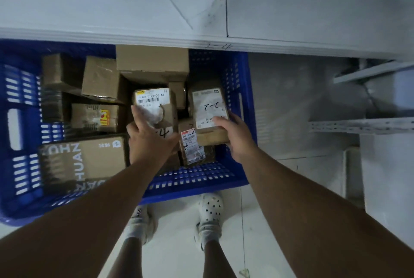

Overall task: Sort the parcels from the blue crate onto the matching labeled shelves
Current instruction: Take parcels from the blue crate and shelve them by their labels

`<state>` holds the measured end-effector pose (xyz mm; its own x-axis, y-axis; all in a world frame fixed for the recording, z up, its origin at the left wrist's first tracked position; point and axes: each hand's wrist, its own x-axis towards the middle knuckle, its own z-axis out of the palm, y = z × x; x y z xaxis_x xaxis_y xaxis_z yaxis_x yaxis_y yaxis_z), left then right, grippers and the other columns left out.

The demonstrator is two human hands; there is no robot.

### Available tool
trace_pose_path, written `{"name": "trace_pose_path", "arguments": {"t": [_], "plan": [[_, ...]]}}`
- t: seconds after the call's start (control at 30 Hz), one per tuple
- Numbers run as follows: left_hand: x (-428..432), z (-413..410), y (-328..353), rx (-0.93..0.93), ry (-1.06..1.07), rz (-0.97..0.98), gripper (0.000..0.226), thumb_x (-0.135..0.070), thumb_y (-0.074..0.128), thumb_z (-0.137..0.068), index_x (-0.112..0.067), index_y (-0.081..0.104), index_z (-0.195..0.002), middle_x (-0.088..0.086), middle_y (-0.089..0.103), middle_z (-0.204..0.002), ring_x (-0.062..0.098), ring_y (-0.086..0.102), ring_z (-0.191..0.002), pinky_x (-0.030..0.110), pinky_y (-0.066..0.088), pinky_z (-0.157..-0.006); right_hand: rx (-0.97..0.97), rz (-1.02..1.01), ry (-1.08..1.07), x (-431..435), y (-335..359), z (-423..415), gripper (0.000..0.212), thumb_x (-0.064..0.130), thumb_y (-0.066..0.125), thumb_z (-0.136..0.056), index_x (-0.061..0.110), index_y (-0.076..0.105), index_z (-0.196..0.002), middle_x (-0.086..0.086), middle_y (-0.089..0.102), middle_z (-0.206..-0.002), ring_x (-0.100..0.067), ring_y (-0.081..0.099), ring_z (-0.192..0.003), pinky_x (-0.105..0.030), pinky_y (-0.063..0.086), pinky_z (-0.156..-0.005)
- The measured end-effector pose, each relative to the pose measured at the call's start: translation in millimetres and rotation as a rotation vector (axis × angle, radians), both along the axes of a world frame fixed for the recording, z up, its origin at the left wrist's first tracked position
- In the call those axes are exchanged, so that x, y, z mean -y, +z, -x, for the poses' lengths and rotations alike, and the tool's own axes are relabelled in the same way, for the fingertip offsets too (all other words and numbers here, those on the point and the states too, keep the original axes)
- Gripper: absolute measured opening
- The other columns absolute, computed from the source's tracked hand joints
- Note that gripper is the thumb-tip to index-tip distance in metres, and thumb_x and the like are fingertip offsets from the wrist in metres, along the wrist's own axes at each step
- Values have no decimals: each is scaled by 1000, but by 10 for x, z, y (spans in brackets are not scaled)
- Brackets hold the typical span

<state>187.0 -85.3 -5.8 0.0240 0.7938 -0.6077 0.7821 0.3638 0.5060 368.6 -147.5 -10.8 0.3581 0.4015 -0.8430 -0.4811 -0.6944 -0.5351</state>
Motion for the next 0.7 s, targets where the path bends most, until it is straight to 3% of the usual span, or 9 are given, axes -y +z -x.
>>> {"name": "trace_pose_path", "arguments": {"t": [0.1,0.2,0.3,0.47,0.57,0.7], "plan": [[-25,-51,292,-4,-70,-54,116,-38,77,-71,-23,-4,-152,15,23,-147,38,35,-131,52,40,-103,57,2,-17,130,287,-180,44,21,76,-80,19,57,-119,-6,68,-114,-22,67,-100,-40,55,-90],[-58,-151,589,-17,-155,-113,117,-39,77,-70,-22,-4,-152,15,27,-146,36,36,-129,49,40,-102,76,6,20,145,665,-380,55,22,76,-81,19,50,-129,-7,65,-118,-23,67,-99,-38,57,-83],[-68,-296,934,-24,-254,-138,116,-45,75,-72,-23,-6,-152,14,26,-146,36,37,-128,49,41,-98,160,23,144,146,1064,-622,60,22,82,-74,20,47,-124,-10,63,-119,-25,69,-93,-41,59,-75],[-71,-620,1613,35,-345,-184,113,-59,71,-68,-32,-4,-149,14,31,-140,39,38,-128,54,39,-102,360,52,395,231,1918,-929,62,25,82,-74,24,43,-122,-2,58,-108,-13,64,-80,-25,47,-58],[-73,-864,2134,127,-405,-195,113,-51,74,-71,-31,-4,-150,12,28,-143,37,36,-130,52,38,-104,410,-8,323,309,2525,-998,64,31,82,-74,25,42,-124,3,54,-110,-14,60,-90,-25,46,-64],[-106,-1181,2843,244,-441,-219,108,-47,79,-62,-26,13,-146,11,37,-135,35,44,-122,55,48,-93,440,-36,268,469,3352,-1222,63,39,83,-72,22,44,-118,6,53,-107,-14,55,-98,-27,42,-74]]}}
